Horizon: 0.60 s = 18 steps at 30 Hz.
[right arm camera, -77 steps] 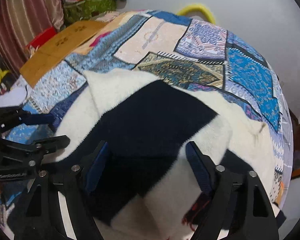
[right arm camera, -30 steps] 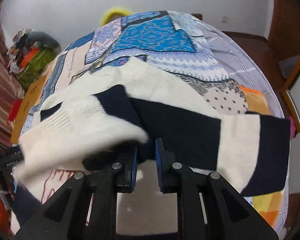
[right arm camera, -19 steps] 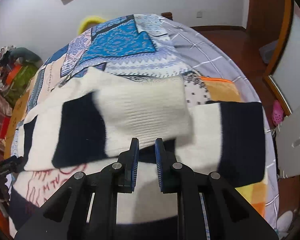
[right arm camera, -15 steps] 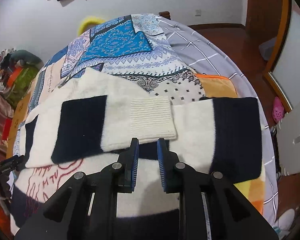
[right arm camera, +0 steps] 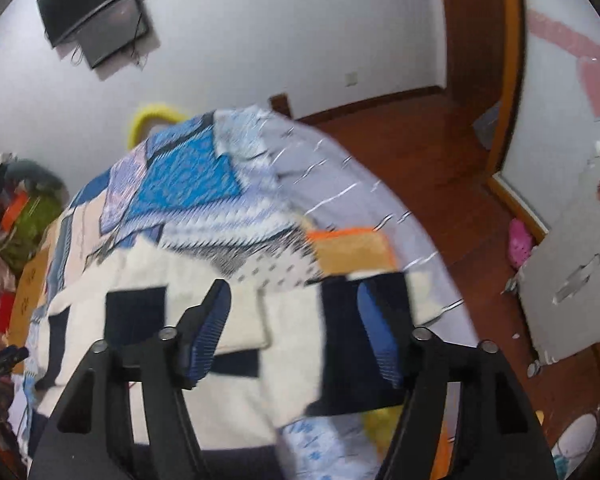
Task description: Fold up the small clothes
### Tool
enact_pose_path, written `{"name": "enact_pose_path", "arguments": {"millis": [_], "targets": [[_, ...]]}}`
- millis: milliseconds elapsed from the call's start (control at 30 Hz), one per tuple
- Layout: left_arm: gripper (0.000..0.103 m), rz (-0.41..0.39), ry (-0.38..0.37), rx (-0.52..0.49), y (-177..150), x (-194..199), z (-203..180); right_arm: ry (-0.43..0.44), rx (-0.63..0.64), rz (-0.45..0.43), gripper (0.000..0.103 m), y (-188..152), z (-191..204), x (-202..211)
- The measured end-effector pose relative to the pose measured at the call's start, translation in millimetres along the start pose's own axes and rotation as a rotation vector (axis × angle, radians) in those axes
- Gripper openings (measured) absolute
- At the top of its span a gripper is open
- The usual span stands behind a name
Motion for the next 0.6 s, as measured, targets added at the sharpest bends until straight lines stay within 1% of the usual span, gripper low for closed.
{"name": "enact_pose_path", "arguments": {"millis": [133,267,400,600], "targets": [[0.086,-0.033,-0.026,-0.035,11,14,-24,-0.038,-0.027,-0.005,0.063,7,-26,7],[0.086,-0.045,-0.048,-0.075,18,17,-50,-0.069,-0.058,0.015,0.064,1,-53,5],[0.086,-0.025,-0.064,-0.105,19,8,-74,-0.085,-0.102,0.058,0.064,-12,-79,-9],[0.086,0.034,-0.052,-0.145,15,-16,-96,-0.095,-0.182,0.144,0.064,-34,-117,-44]]}}
Point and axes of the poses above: each gripper's, at about its wrist camera, not at the fingertips, and x roughly against the way its jaws point, z to its left, y to its top, the point moved 3 cm from there along -x, roughly the way its jaws point, and after that the axes turned 11 degrees about z, right-handed, at the moved point
